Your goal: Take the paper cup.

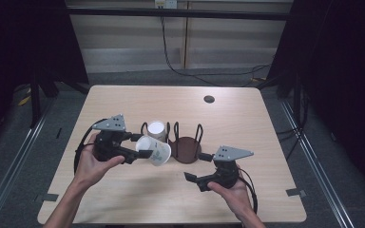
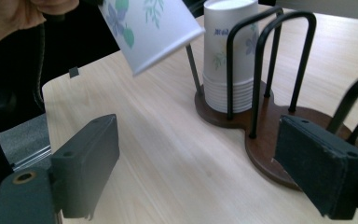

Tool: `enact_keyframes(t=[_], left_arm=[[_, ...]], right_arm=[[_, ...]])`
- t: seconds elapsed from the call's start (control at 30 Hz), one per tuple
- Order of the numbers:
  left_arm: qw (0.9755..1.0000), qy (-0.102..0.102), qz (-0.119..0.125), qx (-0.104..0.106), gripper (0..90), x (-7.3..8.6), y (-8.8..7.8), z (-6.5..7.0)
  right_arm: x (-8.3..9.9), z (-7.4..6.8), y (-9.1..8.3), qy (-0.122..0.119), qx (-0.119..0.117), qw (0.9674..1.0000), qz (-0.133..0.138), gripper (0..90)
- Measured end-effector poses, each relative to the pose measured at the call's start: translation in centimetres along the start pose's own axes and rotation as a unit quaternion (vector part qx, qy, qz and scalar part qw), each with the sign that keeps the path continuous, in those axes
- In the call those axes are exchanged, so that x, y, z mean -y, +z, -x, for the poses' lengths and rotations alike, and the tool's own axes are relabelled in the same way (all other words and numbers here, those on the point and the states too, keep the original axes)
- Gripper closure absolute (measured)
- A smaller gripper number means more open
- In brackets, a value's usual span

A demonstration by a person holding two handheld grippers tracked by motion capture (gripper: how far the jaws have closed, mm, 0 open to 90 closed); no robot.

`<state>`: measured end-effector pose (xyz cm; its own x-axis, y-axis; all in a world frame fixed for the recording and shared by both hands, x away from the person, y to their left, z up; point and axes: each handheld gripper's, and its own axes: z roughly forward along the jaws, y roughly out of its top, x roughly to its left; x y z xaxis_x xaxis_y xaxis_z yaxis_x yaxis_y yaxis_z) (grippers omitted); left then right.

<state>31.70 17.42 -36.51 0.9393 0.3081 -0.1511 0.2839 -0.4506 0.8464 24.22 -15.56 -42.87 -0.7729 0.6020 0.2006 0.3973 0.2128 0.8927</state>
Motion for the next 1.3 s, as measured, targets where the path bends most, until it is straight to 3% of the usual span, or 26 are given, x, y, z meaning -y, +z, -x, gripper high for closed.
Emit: enact_keyframes(t=[0.1, 0.17, 0.23, 0.4, 0.53, 0.7, 0.77, 0.93, 1.2, 1.3], left_arm=[[1.0, 0.004, 0.001, 0.006, 37.4, 0.5, 0.5, 0.1], [0.9999, 0.014, 0.005, -0.004, 37.5, 0.7, 0.6, 0.2], [0.9999, 0.008, 0.005, 0.012, 37.5, 0.9, 0.8, 0.2], [0.9998, 0.012, -0.002, 0.014, 37.5, 1.4, 1.2, 0.2], [0.9998, 0.008, 0.012, 0.017, 37.4, 1.6, 1.0, 0.3], [0.9995, 0.007, 0.01, 0.03, 37.5, 1.6, 1.1, 0.6], [0.9993, 0.009, 0.007, 0.034, 37.5, 1.6, 1.3, 0.8], [0.9986, 0.005, 0.0, 0.052, 37.5, 1.6, 1.8, 1.0], [0.9971, 0.001, 0.006, 0.076, 37.5, 1.1, 1.6, 1.5], [0.9971, 0.0, 0.003, 0.076, 37.5, 1.2, 1.6, 1.4]], right_arm=[[-0.7, 0.0, 0.1, -0.005, -0.007, 1.0, 0.004, 13.8], [-1.1, 0.1, 0.2, -0.01, -0.009, 0.9999, 0.004, 14.1], [-1.5, 0.1, 0.4, -0.011, -0.016, 0.9998, 0.007, 14.3], [-2.7, -0.3, 0.9, -0.029, -0.023, 0.9993, 0.001, 13.8], [-3.5, -0.5, 1.2, -0.04, -0.032, 0.9987, -0.004, 13.2], [-4.3, -0.3, 1.5, -0.038, -0.05, 0.998, 0.004, 13.2], [-4.3, -0.1, 1.7, -0.033, -0.054, 0.9979, 0.016, 13.2], [-3.8, 0.0, 2.0, -0.028, -0.07, 0.997, 0.014, 13.5], [-2.7, -0.4, 2.8, -0.042, -0.089, 0.9951, 0.002, 16.8], [-2.5, -0.7, 3.3, -0.05, -0.094, 0.9943, 0.001, 17.9]])
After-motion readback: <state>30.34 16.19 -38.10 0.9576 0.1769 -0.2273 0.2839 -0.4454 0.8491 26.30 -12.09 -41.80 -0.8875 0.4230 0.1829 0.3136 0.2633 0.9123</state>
